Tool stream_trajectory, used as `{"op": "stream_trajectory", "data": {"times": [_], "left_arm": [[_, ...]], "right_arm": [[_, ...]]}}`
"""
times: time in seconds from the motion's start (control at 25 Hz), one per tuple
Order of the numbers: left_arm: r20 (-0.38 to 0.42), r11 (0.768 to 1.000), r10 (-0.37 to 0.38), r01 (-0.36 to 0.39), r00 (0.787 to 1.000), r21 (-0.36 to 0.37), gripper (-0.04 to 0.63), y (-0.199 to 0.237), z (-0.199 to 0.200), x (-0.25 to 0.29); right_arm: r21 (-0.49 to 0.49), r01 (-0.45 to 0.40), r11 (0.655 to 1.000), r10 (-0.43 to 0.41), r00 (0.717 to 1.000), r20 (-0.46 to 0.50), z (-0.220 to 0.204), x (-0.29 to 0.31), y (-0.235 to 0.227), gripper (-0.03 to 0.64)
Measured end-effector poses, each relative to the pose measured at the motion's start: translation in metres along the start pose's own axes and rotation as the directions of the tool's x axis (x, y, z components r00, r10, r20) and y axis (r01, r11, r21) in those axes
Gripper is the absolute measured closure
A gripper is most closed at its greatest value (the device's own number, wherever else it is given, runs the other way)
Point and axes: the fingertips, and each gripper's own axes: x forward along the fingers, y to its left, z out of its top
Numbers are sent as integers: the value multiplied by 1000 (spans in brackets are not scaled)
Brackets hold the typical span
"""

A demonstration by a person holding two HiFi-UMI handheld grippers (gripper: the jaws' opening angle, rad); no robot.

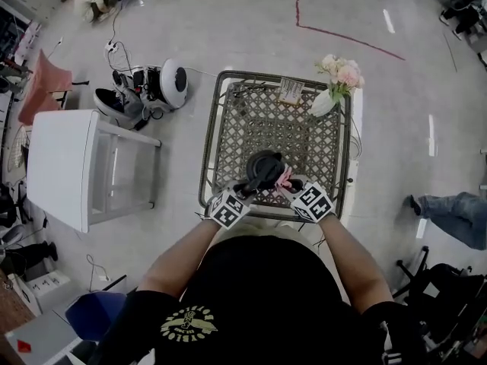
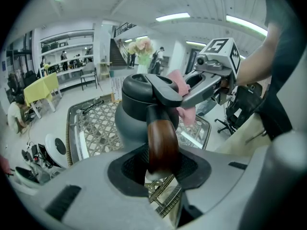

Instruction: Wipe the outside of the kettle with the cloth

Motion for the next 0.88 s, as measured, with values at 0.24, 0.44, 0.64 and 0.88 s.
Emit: {"op": "stream_trajectory", "data": {"times": [0.24, 0.44, 0.64, 0.88], "left_arm": [[7, 1000, -2, 2, 1000, 0, 483, -1, 2, 0], [7, 1000, -2, 2, 1000, 2, 483, -1, 1, 0], [1, 1000, -6, 6, 1000, 2, 483, -2, 3, 1], [-6, 1000, -10, 10, 1000, 8, 483, -2, 0, 1]], "right_arm": [[72, 64, 995, -66, 998, 19, 2, -6, -35, 577], [95, 89, 991, -90, 996, 6, 6, -1, -65, 577], [135, 70, 988, -71, 998, 2, 12, 9, -86, 577], [185, 53, 981, -58, 998, 26, 8, 12, -87, 578]]}}
